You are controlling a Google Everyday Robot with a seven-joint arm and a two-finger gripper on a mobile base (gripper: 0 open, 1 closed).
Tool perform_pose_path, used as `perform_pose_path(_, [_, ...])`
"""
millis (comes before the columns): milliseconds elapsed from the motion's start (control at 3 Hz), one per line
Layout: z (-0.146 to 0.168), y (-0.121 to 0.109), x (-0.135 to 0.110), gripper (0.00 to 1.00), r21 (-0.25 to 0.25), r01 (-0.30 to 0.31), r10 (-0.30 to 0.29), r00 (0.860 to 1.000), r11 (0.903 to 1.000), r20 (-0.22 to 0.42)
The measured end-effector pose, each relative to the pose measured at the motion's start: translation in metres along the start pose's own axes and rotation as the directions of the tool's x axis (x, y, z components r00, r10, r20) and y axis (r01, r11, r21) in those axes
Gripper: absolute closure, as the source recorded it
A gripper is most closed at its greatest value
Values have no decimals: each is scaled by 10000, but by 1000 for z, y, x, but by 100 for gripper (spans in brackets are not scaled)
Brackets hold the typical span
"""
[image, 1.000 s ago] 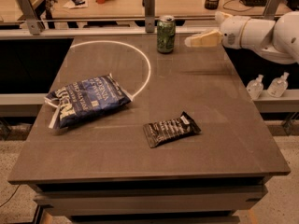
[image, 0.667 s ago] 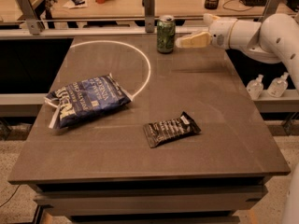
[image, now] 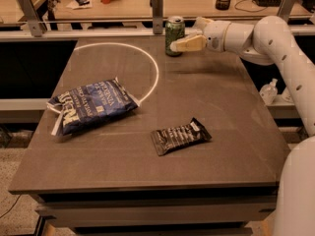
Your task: Move green can near rxbar chocolate
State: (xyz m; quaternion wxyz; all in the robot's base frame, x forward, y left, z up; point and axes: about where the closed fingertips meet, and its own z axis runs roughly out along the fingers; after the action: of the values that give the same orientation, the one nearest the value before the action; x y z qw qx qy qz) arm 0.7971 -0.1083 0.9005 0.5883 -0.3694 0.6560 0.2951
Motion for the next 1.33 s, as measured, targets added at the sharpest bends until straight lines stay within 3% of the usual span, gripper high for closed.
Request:
perform_pose_path(667, [37, -4, 20, 0, -544, -162, 152, 9997, 9984, -190])
perform_pose_path(1333, [52, -1, 17, 41, -808, -136, 134, 9999, 9966, -28])
